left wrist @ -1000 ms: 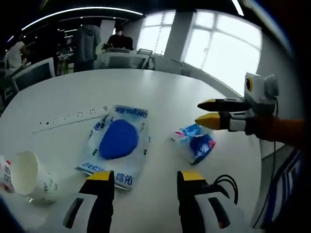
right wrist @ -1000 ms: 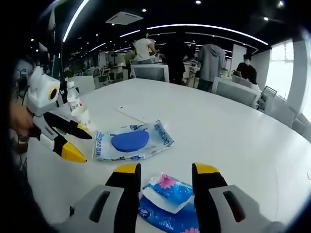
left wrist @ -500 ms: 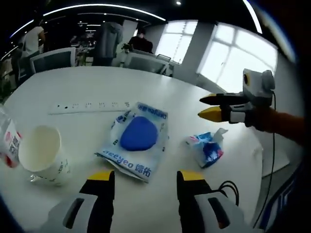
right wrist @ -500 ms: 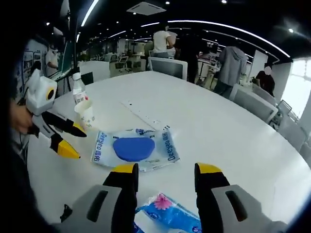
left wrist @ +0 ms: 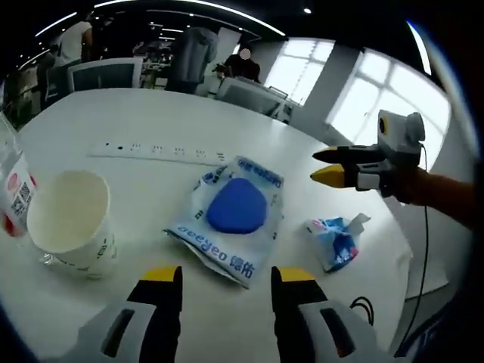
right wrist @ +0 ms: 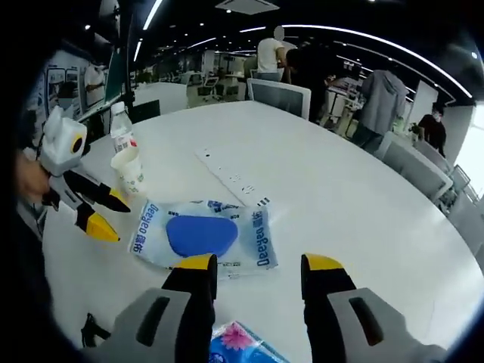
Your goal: Arrange the tabletop items into an orderly group along one side of the table until the central work area is clear of visible clutter.
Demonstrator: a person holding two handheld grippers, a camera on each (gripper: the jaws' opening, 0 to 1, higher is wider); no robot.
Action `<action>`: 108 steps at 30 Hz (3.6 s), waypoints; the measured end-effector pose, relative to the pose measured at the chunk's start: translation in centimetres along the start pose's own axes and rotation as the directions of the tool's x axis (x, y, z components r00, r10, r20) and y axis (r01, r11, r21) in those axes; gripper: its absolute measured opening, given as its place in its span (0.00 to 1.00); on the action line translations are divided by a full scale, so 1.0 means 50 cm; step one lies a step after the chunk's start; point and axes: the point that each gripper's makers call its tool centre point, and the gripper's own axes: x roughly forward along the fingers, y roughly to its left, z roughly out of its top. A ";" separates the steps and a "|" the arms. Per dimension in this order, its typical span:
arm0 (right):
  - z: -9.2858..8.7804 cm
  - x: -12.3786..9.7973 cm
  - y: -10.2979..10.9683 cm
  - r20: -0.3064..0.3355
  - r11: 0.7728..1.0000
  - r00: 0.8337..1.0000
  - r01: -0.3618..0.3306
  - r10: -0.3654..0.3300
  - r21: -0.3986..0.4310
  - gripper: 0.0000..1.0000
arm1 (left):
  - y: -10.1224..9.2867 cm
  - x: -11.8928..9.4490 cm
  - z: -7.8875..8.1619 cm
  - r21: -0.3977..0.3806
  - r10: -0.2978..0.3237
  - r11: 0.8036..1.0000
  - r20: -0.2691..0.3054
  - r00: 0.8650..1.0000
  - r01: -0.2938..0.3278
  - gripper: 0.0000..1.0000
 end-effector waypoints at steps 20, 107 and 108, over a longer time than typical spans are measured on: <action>-0.033 0.092 -0.021 -0.106 0.998 0.992 -0.068 0.069 0.012 0.29 | 0.007 0.033 -0.009 -0.040 0.005 0.999 -0.028 1.000 -0.007 0.36; -0.166 -0.084 0.230 -0.018 0.939 1.000 0.011 -0.005 0.344 0.00 | 0.060 0.014 0.027 0.610 0.131 0.793 -0.195 0.972 0.016 0.00; -0.172 -0.079 0.230 -0.021 0.939 1.000 0.011 -0.005 0.343 0.00 | 0.060 0.014 0.024 0.617 0.134 0.787 -0.202 0.970 0.020 0.00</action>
